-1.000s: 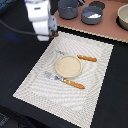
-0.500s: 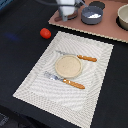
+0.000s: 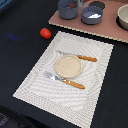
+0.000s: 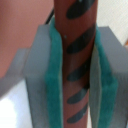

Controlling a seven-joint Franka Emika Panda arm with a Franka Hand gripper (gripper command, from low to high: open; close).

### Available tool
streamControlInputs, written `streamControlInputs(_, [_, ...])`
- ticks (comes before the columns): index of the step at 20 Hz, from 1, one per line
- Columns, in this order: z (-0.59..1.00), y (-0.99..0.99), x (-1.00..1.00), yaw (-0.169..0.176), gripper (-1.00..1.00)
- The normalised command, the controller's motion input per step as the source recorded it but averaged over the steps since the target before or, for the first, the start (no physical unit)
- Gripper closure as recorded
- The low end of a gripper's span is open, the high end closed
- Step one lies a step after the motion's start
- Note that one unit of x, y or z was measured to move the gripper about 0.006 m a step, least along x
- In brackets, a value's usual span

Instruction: Place the fish, sausage, and tomato into the frying pan.

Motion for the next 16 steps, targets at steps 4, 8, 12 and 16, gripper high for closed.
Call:
streamControlInputs(4, [0.00,0.88,0.70,0.000,1.00])
streamControlInputs(8, [-0.02,0.87,0.70,0.000,1.00])
streamControlInputs(12, [-0.07,0.78,0.67,0.000,1.00])
streamControlInputs(16, [-0.13,0.58,0.48,0.000,1.00])
